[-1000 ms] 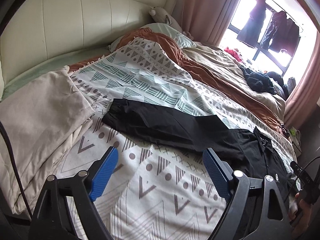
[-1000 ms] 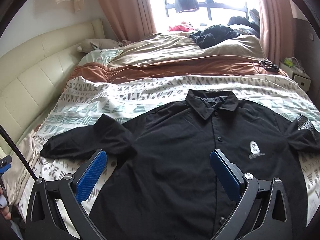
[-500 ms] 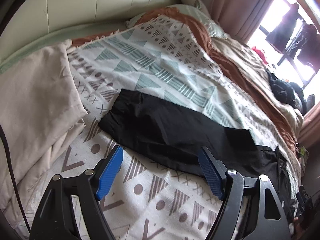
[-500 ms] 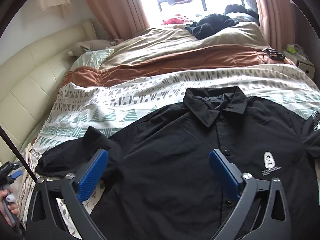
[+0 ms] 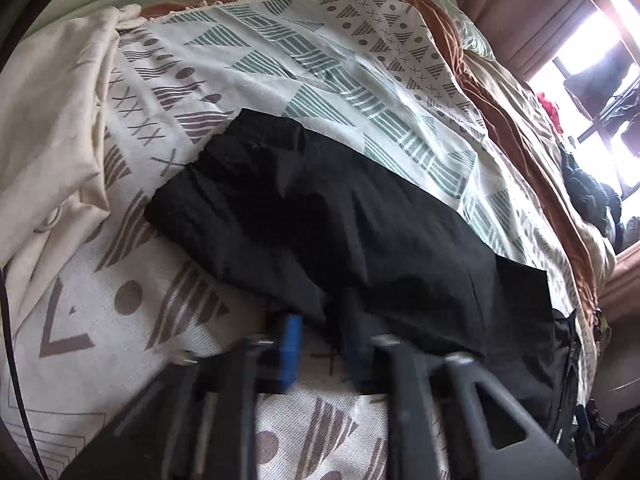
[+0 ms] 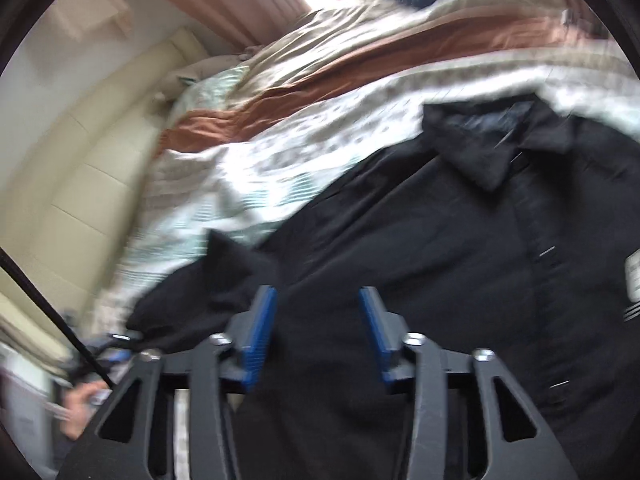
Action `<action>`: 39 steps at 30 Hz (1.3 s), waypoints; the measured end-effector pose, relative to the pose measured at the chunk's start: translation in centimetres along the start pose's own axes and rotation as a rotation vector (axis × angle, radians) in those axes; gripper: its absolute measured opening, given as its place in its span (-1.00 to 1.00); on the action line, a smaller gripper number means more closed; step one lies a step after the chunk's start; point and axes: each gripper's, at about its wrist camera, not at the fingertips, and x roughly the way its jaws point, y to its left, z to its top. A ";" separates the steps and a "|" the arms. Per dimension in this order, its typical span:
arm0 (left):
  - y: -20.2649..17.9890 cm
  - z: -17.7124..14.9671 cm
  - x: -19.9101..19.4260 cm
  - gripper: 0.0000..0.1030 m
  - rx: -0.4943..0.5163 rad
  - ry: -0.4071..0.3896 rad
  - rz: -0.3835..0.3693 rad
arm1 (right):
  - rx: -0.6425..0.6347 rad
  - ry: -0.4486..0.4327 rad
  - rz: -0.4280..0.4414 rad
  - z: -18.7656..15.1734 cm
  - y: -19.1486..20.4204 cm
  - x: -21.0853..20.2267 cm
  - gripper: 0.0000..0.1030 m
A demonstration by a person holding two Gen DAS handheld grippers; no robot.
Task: Fold large clothes
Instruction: 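Grasp the sleeve with the left tool, fold it across the shirt, release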
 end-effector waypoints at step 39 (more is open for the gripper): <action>-35.6 -5.2 -23.2 -0.92 0.654 -0.271 -0.385 | 0.186 -0.162 -0.121 -5.1 -10.7 -20.1 0.41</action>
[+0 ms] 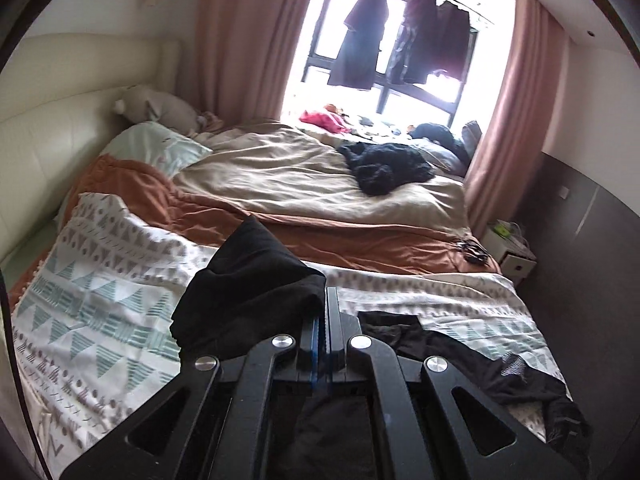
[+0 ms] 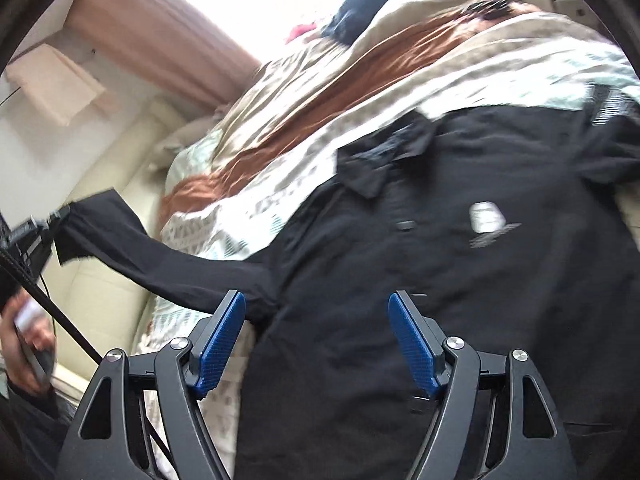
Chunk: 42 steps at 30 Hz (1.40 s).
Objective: Fold large clothes
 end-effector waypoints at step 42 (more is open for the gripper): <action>-14.1 -15.9 11.3 1.00 0.148 0.337 -0.140 | 0.418 -0.041 -0.062 1.2 -13.5 -5.5 0.41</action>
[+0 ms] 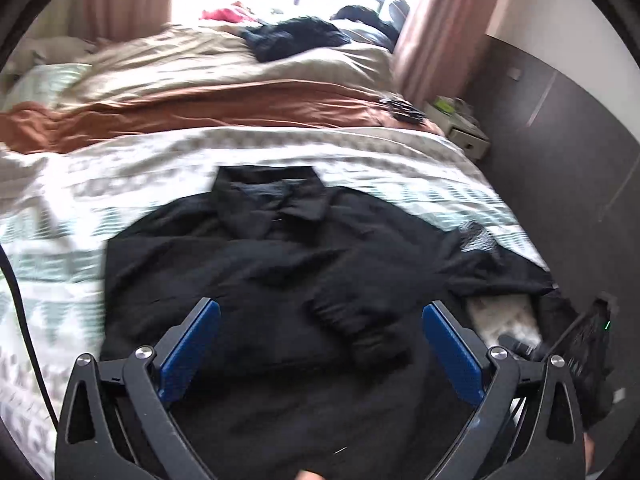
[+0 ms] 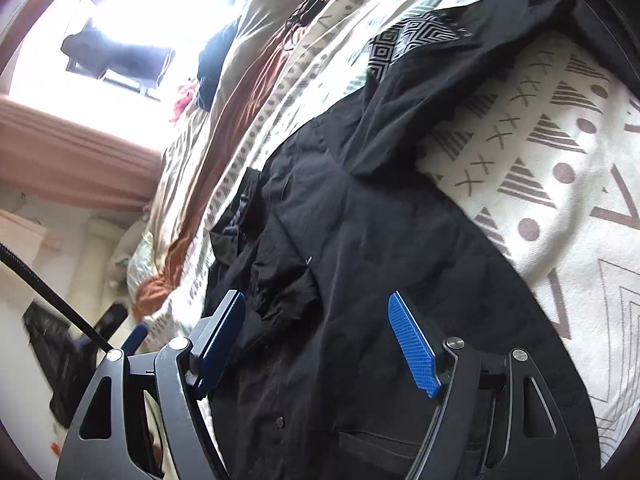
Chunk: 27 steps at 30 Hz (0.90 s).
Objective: Fold large clothes
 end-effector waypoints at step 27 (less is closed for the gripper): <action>15.6 -9.9 -5.7 1.00 -0.293 -0.147 0.149 | -0.615 0.053 -0.376 -6.7 12.2 13.6 0.41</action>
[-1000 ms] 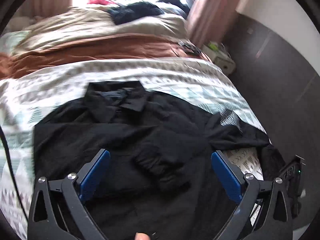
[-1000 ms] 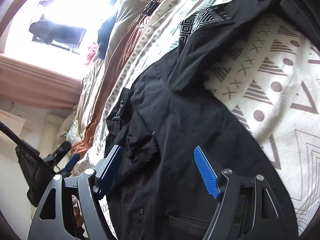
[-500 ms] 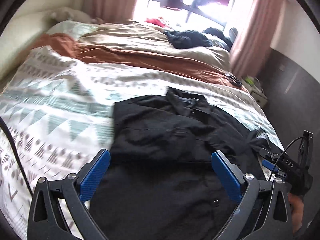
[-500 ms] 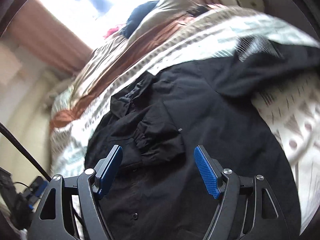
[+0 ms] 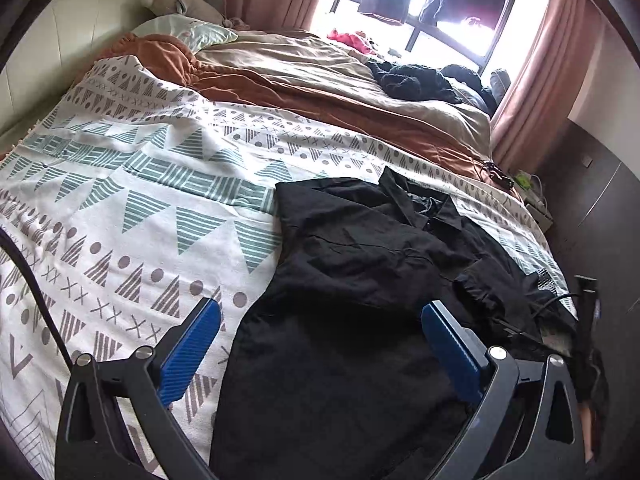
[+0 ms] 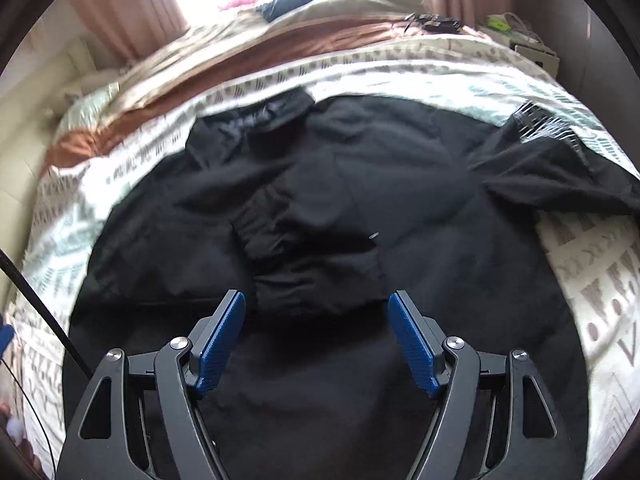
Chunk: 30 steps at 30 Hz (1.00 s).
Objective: Fold large clothes
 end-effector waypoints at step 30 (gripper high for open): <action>-0.2 -0.6 0.5 1.00 -0.002 0.020 0.006 | 0.500 -0.108 0.061 0.3 -16.9 -1.7 -0.25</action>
